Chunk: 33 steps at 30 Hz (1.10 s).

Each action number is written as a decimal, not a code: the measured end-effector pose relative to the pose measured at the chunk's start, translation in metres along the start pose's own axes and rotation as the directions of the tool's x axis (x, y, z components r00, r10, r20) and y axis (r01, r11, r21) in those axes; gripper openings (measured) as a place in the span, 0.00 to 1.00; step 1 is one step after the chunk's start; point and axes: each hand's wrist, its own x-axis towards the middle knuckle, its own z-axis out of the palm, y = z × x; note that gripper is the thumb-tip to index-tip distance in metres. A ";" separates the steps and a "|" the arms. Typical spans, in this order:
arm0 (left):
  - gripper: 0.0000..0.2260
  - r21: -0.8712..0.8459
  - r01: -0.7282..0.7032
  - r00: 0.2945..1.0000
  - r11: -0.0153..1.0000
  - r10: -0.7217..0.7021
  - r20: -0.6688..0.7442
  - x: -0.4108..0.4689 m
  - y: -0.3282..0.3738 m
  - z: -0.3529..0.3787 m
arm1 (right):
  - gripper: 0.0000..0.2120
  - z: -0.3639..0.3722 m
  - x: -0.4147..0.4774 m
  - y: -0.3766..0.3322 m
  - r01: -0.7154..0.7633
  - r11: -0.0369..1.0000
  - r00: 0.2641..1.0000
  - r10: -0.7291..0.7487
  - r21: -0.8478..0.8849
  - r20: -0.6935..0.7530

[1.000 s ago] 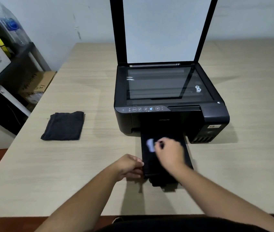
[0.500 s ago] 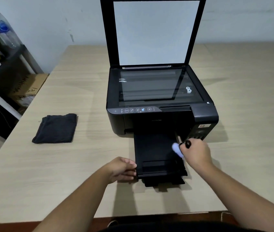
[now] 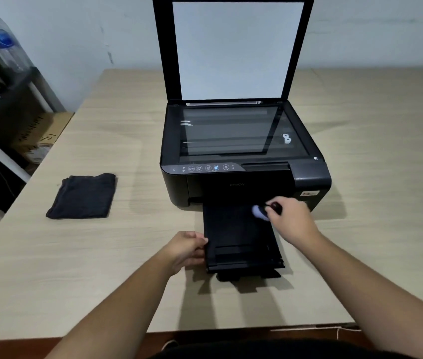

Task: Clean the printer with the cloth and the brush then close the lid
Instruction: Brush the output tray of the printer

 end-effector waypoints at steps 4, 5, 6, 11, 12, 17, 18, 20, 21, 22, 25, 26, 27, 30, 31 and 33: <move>0.03 -0.002 -0.012 0.999 1.000 0.012 -0.036 0.002 -0.004 0.002 | 0.13 0.028 0.018 -0.020 0.166 0.985 0.972 -0.172 0.050 0.159; 0.03 -0.002 -0.009 0.999 1.000 0.009 -0.048 0.003 -0.005 0.003 | 0.13 0.028 0.022 -0.019 0.175 0.984 0.967 -0.180 0.041 0.179; 0.03 -0.001 -0.008 0.998 1.000 0.008 -0.058 0.004 -0.006 0.004 | 0.13 0.023 0.024 -0.017 0.184 0.983 0.962 -0.183 0.015 0.203; 0.05 0.031 -0.004 0.998 1.000 0.006 -0.059 0.007 -0.005 0.003 | 0.07 -0.036 -0.004 0.014 0.308 0.881 0.795 -0.032 -0.358 0.605; 0.05 0.037 -0.006 0.998 0.999 0.008 -0.060 0.007 -0.004 0.003 | 0.07 -0.046 -0.014 0.016 0.297 0.859 0.729 0.078 -0.416 0.680; 0.04 0.048 -0.008 0.998 0.999 0.011 -0.061 0.007 -0.004 0.003 | 0.09 -0.041 0.005 -0.020 0.313 0.911 0.855 -0.147 -0.268 0.498; 0.04 0.045 -0.009 0.998 0.999 0.011 -0.062 0.007 -0.004 0.003 | 0.11 -0.030 0.017 -0.031 0.313 0.926 0.892 -0.210 -0.212 0.400; 0.05 0.045 -0.006 0.998 0.999 0.009 -0.065 0.007 -0.005 0.003 | 0.13 -0.007 0.032 -0.041 0.297 0.936 0.929 -0.238 -0.188 0.283; 0.06 0.047 -0.003 0.998 0.999 0.007 -0.069 0.008 -0.005 0.003 | 0.14 0.003 0.035 -0.039 0.297 0.919 0.938 -0.228 -0.260 0.262; 0.06 0.049 -0.001 0.997 0.999 0.004 -0.072 0.008 -0.005 0.002 | 0.14 0.010 0.034 -0.032 0.295 0.884 0.944 -0.212 -0.363 0.252; 0.06 0.058 0.005 0.998 0.998 -0.001 -0.062 0.011 -0.007 0.002 | 0.14 0.007 0.023 -0.001 0.200 0.868 0.972 -0.118 -0.454 0.203; 0.06 0.054 0.005 0.998 0.999 -0.002 -0.060 0.012 -0.007 0.001 | 0.12 0.002 0.018 0.009 0.166 0.904 0.975 -0.090 -0.393 0.204; 0.06 0.048 0.004 0.998 0.999 -0.001 -0.061 0.012 -0.007 0.001 | 0.10 -0.004 0.011 0.017 0.151 0.938 0.969 -0.078 -0.311 0.235; 0.06 0.055 -0.001 0.998 0.999 0.004 -0.058 0.014 -0.008 0.000 | 0.07 -0.035 -0.017 0.032 0.149 0.973 0.793 -0.012 -0.175 0.609; 0.07 0.059 -0.001 0.998 0.998 0.004 -0.059 0.015 -0.008 0.000 | 0.06 -0.049 -0.024 0.033 0.115 0.979 0.694 0.040 -0.166 0.719; 0.07 0.069 0.002 0.998 0.998 0.002 -0.059 0.015 -0.007 0.000 | 0.07 -0.067 -0.021 0.033 0.066 0.992 0.692 0.031 -0.106 0.721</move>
